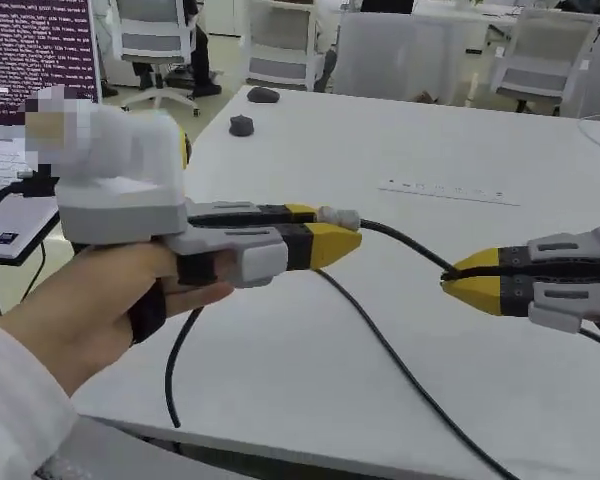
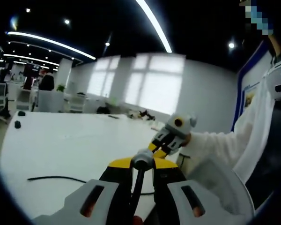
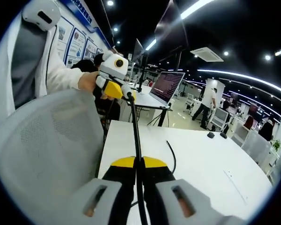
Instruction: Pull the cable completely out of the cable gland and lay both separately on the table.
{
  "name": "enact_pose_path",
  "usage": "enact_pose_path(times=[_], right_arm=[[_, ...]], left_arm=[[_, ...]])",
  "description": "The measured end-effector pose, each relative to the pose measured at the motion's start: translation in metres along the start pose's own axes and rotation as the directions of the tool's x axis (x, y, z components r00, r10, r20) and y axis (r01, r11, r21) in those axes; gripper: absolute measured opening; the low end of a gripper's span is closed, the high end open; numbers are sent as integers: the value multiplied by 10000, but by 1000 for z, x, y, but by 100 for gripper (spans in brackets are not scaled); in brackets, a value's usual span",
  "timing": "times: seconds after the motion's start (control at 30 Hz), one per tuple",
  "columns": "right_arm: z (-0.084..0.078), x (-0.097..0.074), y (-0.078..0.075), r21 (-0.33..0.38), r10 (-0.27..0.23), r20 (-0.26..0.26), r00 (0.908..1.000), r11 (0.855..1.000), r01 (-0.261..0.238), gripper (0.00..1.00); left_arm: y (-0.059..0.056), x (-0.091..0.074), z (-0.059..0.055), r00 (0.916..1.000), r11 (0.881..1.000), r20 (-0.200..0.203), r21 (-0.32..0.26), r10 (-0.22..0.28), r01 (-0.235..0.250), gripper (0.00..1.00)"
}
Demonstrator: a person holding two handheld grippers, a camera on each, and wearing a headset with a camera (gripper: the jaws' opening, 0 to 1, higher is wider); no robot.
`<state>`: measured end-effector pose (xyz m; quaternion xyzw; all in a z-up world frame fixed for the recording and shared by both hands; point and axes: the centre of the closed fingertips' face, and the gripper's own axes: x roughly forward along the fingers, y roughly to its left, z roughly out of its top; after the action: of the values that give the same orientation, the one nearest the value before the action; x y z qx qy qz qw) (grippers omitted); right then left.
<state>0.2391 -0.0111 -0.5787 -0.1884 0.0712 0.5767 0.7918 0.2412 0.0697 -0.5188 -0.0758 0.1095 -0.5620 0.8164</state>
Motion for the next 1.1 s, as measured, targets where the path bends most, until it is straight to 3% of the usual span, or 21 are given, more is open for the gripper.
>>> enact_pose_path(times=[0.27, 0.37, 0.4, 0.47, 0.53, 0.6, 0.73, 0.9, 1.0, 1.1], right_arm=[[-2, -2, 1, 362, 320, -334, 9989, 9989, -308, 3], [-3, -4, 1, 782, 434, -612, 9972, 9962, -385, 3], [-2, -5, -2, 844, 269, -757, 9968, 9962, -205, 4], [9, -7, -4, 862, 60, -656, 9978, 9963, -3, 9], [26, -7, -4, 1203, 121, -288, 9995, 9927, -85, 22], [40, -6, -3, 1023, 237, -139, 9996, 9945, -222, 27], [52, 2, 3, 494, 552, -128, 9984, 9973, -546, 26], [49, 17, 13, -57, 988, -267, 9948, 9951, -990, 24], [51, 27, 15, 83, 1144, -65, 9934, 9934, -1143, 18], [59, 33, 20, -88, 1348, 107, 9908, 9908, -1347, 12]], left_arm=[[2, 4, -4, 9999, 9997, -129, 231, 0, 3, 16], [0, 6, -4, 9999, 9981, -114, 618, -11, 18, 16], [1, 6, -4, 9999, 9980, -104, 635, -6, 13, 16], [-1, 8, -6, 9999, 9983, -88, 561, -126, 131, 16], [-2, 11, -10, 9997, 9982, -234, 588, -116, 130, 16], [-4, 13, -13, 9988, 9976, -400, 624, -271, 296, 16], [-10, 18, -24, 9940, 9953, -961, 767, -514, 588, 16], [-18, 18, -18, 9930, 9918, -854, 909, -818, 896, 16], [-20, 18, -13, 9939, 9916, -629, 864, -911, 964, 16], [-18, 17, -16, 9941, 9918, -749, 951, -781, 851, 16]])
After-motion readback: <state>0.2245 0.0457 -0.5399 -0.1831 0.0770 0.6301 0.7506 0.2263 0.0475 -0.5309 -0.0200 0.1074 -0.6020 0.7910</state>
